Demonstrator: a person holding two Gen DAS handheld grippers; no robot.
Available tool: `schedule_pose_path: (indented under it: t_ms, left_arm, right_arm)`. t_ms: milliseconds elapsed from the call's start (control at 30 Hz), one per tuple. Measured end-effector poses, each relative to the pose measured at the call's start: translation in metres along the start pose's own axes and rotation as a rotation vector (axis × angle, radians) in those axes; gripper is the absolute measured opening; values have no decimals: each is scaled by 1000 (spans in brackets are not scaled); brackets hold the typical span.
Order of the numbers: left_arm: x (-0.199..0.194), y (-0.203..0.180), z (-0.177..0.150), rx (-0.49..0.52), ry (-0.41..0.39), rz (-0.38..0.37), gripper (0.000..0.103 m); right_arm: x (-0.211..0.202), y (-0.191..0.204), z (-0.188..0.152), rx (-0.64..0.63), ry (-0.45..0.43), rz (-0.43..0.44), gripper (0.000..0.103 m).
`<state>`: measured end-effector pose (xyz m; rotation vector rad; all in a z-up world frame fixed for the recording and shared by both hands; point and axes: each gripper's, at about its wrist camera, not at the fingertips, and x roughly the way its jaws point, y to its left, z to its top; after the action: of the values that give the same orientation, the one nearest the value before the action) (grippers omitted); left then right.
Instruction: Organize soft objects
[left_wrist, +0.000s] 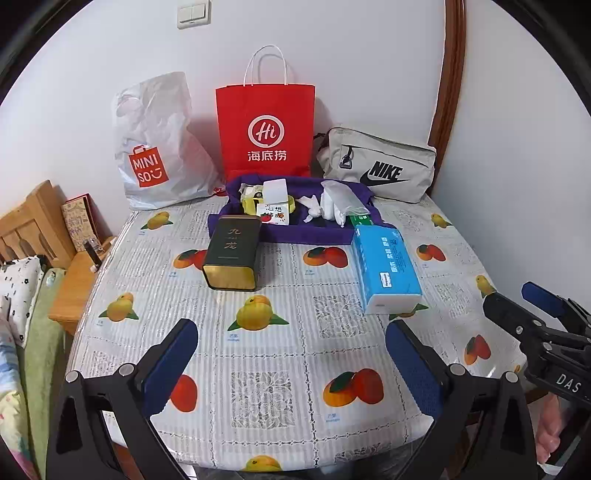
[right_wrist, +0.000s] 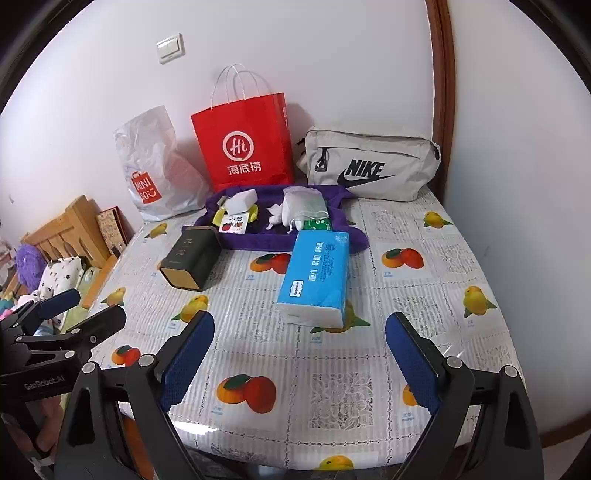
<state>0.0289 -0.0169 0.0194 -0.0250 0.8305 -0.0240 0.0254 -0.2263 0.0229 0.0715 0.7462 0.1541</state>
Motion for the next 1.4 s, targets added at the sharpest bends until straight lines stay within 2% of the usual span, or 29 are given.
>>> schedule_pose_path:
  t_ms: [1400]
  left_arm:
    - [-10, 14, -13, -18, -3, 12, 103]
  right_arm:
    - [-19, 16, -9, -36, -34, 8, 93]
